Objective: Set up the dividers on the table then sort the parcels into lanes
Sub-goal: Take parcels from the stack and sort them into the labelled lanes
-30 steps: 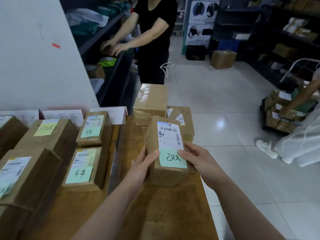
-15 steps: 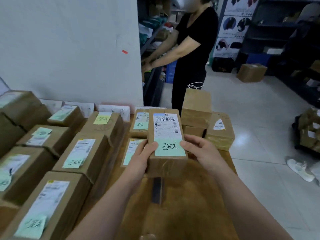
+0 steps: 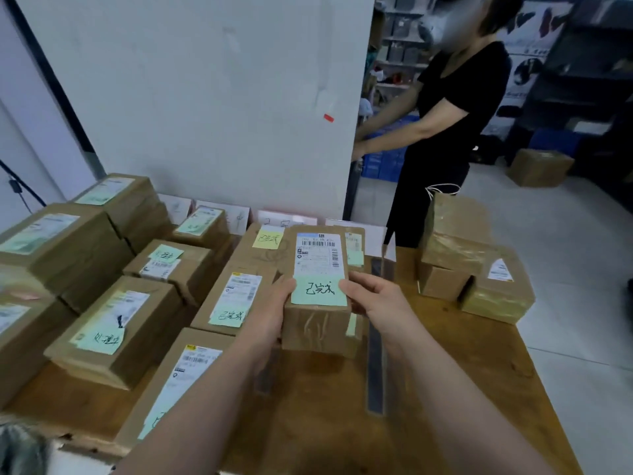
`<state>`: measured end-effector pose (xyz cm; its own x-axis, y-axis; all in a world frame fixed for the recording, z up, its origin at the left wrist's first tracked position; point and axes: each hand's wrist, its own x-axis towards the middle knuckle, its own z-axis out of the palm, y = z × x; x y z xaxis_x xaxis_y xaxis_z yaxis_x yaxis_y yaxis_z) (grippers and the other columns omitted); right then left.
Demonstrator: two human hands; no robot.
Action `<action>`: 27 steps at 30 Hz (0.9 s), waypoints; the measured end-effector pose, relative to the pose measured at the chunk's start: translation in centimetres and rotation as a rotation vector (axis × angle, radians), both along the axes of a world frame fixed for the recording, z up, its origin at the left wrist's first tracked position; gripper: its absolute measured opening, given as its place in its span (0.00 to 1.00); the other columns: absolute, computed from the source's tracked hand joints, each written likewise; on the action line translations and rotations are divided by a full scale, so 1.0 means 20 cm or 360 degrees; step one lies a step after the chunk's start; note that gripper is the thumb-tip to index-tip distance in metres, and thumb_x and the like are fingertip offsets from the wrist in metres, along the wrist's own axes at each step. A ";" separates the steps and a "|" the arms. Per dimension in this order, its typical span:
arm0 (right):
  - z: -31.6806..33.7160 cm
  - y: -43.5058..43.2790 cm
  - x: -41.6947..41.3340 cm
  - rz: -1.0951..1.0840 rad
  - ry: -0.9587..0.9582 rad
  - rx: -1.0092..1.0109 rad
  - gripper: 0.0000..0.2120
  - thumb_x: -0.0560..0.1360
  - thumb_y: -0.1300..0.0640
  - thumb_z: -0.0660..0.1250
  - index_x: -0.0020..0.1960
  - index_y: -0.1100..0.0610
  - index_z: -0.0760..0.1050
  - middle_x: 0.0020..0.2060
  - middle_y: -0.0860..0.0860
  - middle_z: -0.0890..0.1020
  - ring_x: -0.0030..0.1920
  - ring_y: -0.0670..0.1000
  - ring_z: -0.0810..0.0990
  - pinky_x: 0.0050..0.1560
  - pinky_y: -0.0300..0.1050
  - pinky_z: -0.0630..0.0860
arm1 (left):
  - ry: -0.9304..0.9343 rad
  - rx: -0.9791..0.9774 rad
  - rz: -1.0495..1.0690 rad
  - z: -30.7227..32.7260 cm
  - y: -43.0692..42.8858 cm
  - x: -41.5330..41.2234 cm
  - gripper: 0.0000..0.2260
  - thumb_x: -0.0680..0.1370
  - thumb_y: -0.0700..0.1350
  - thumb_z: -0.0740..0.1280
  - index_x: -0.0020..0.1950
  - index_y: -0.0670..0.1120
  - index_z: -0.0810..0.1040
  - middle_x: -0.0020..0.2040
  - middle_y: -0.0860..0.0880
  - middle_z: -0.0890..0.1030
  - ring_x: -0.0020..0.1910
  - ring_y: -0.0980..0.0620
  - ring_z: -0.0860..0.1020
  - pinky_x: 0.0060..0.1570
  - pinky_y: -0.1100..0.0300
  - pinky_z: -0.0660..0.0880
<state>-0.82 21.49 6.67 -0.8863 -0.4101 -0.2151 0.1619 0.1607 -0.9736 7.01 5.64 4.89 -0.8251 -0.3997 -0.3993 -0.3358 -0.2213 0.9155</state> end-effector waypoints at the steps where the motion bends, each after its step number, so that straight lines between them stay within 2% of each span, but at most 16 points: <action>1: 0.00 -0.05 -0.02 0.0024 0.0003 0.0005 0.08 0.76 0.53 0.69 0.55 0.45 0.79 0.47 0.42 0.86 0.49 0.46 0.84 0.54 0.48 0.81 | -0.0019 -0.0001 0.0041 0.01 -0.04 -0.02 0.13 0.82 0.58 0.57 0.56 0.58 0.79 0.48 0.53 0.86 0.51 0.48 0.83 0.56 0.43 0.78; 3: -0.01 -0.15 -0.08 0.0066 -0.0002 0.0004 0.06 0.77 0.53 0.68 0.52 0.43 0.78 0.47 0.43 0.86 0.50 0.47 0.84 0.55 0.49 0.80 | -0.0031 -0.0035 0.0092 0.02 -0.12 -0.05 0.13 0.82 0.58 0.57 0.54 0.56 0.78 0.49 0.52 0.86 0.51 0.49 0.82 0.56 0.44 0.78; 6: -0.04 -0.32 -0.16 0.0073 0.0000 0.0034 0.12 0.77 0.54 0.68 0.60 0.50 0.78 0.50 0.43 0.85 0.52 0.46 0.83 0.56 0.47 0.80 | -0.0026 -0.0189 0.0040 0.02 -0.27 -0.12 0.14 0.83 0.58 0.54 0.60 0.57 0.76 0.55 0.52 0.84 0.54 0.51 0.80 0.55 0.47 0.77; 10: -0.06 -0.57 -0.30 0.0078 -0.0022 -0.0009 0.14 0.77 0.57 0.68 0.62 0.53 0.78 0.51 0.46 0.85 0.52 0.46 0.84 0.56 0.47 0.80 | 0.0058 -0.0364 -0.0046 0.04 -0.52 -0.24 0.16 0.84 0.55 0.52 0.71 0.58 0.70 0.56 0.54 0.83 0.49 0.59 0.81 0.38 0.61 0.76; 12: -0.07 -0.69 -0.38 0.0039 -0.0028 -0.0012 0.14 0.77 0.58 0.68 0.63 0.54 0.78 0.53 0.48 0.85 0.53 0.48 0.83 0.57 0.48 0.79 | 0.0047 -0.0418 -0.0081 0.04 -0.65 -0.33 0.16 0.84 0.54 0.53 0.72 0.58 0.67 0.53 0.56 0.83 0.47 0.61 0.81 0.35 0.63 0.77; 14: -0.10 -0.81 -0.46 -0.0004 -0.0018 0.0023 0.15 0.77 0.59 0.68 0.63 0.54 0.77 0.54 0.49 0.84 0.53 0.49 0.83 0.58 0.50 0.79 | 0.0040 -0.0456 -0.0126 0.03 -0.77 -0.42 0.19 0.84 0.55 0.54 0.75 0.59 0.64 0.56 0.55 0.82 0.52 0.56 0.81 0.47 0.54 0.80; 16: -0.12 -0.91 -0.53 -0.0036 -0.0041 0.0028 0.15 0.77 0.60 0.67 0.63 0.54 0.77 0.54 0.49 0.84 0.53 0.49 0.83 0.58 0.50 0.79 | 0.0026 -0.0490 -0.0184 0.00 -0.88 -0.51 0.19 0.84 0.55 0.55 0.75 0.61 0.62 0.61 0.53 0.81 0.58 0.52 0.79 0.59 0.46 0.77; 22: -0.20 -1.14 -0.67 -0.0124 -0.0085 0.0024 0.16 0.79 0.61 0.64 0.66 0.53 0.74 0.56 0.50 0.83 0.52 0.47 0.82 0.48 0.41 0.81 | 0.0008 -0.0423 -0.0317 -0.10 -1.11 -0.72 0.20 0.83 0.53 0.58 0.76 0.59 0.63 0.62 0.53 0.81 0.60 0.52 0.79 0.62 0.45 0.75; 27: -0.28 -1.24 -0.77 -0.0202 -0.0076 0.0120 0.16 0.79 0.60 0.63 0.66 0.51 0.74 0.56 0.49 0.83 0.51 0.46 0.82 0.48 0.41 0.81 | -0.0023 -0.0400 -0.0363 -0.17 -1.18 -0.83 0.19 0.83 0.51 0.60 0.75 0.56 0.65 0.61 0.52 0.81 0.59 0.51 0.80 0.61 0.45 0.77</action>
